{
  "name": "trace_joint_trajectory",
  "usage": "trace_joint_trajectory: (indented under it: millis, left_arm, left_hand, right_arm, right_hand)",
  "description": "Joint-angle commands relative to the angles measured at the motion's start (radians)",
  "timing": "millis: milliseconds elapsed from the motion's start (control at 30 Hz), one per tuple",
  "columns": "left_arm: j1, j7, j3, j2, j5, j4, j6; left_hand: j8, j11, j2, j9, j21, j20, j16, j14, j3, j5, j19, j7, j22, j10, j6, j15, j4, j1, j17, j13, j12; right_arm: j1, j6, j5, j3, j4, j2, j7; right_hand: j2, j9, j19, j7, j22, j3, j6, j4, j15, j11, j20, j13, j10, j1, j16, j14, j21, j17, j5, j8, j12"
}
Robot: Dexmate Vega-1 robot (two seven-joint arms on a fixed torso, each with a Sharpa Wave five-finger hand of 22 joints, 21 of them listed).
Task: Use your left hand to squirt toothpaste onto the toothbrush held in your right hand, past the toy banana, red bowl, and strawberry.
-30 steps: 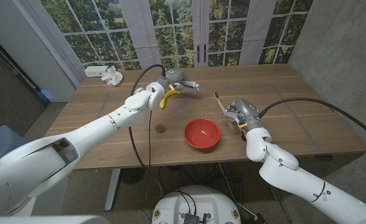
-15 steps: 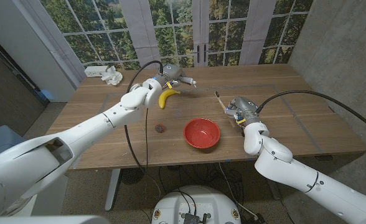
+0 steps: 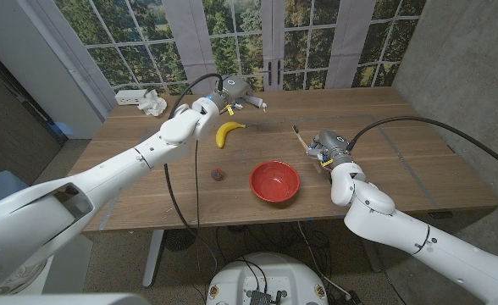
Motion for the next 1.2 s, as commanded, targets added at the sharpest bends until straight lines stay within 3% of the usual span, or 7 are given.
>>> trace_joint_trajectory:
  millis: [33, 767, 1200]
  left_arm:
    - [-0.002, -0.043, -0.021, 0.025, 0.111, -0.097, -0.020]
    - [0.004, -0.130, -0.053, 0.033, 0.263, -0.181, -0.105]
    - [-0.003, -0.161, -0.075, 0.033, 0.311, -0.210, -0.152]
  left_hand:
    - [-0.005, -0.001, 0.001, 0.003, 0.005, -0.005, -0.003, -0.004, -0.004, 0.006, -0.004, -0.008, 0.003, 0.006, 0.003, -0.170, -0.001, 0.010, 0.005, 0.003, 0.004]
    - [-0.010, -0.002, -0.002, 0.004, 0.006, -0.016, -0.008, -0.012, -0.010, 0.006, -0.010, -0.022, 0.003, 0.003, 0.002, -0.170, 0.000, 0.017, 0.006, 0.006, 0.000]
    - [-0.012, -0.002, -0.004, 0.004, 0.007, -0.019, -0.012, -0.018, -0.015, 0.006, -0.013, -0.027, 0.004, 0.002, 0.001, -0.170, 0.001, 0.020, 0.006, 0.009, -0.002]
  right_arm:
    - [0.046, -0.038, 0.002, -0.046, -0.004, -0.024, 0.055]
    - [0.063, -0.014, -0.030, -0.074, -0.028, -0.053, 0.083]
    - [0.127, -0.016, -0.085, -0.118, 0.002, -0.038, 0.165]
  right_hand:
    - [0.030, 0.006, -0.003, -0.004, 0.000, 0.027, 0.014, 0.014, -0.094, -0.047, -0.012, 0.004, 0.053, 0.039, 0.006, 0.005, 0.007, 0.002, 0.006, 0.001, -0.002]
    - [0.028, 0.006, -0.008, -0.004, -0.005, 0.030, 0.016, 0.014, -0.094, -0.047, -0.014, 0.006, 0.054, 0.039, 0.005, 0.005, 0.025, 0.002, 0.006, -0.001, -0.007]
    - [0.028, 0.007, -0.012, -0.004, -0.007, 0.033, 0.017, 0.015, -0.094, -0.047, -0.015, 0.006, 0.056, 0.039, 0.006, 0.008, 0.036, 0.002, 0.006, -0.003, -0.009]
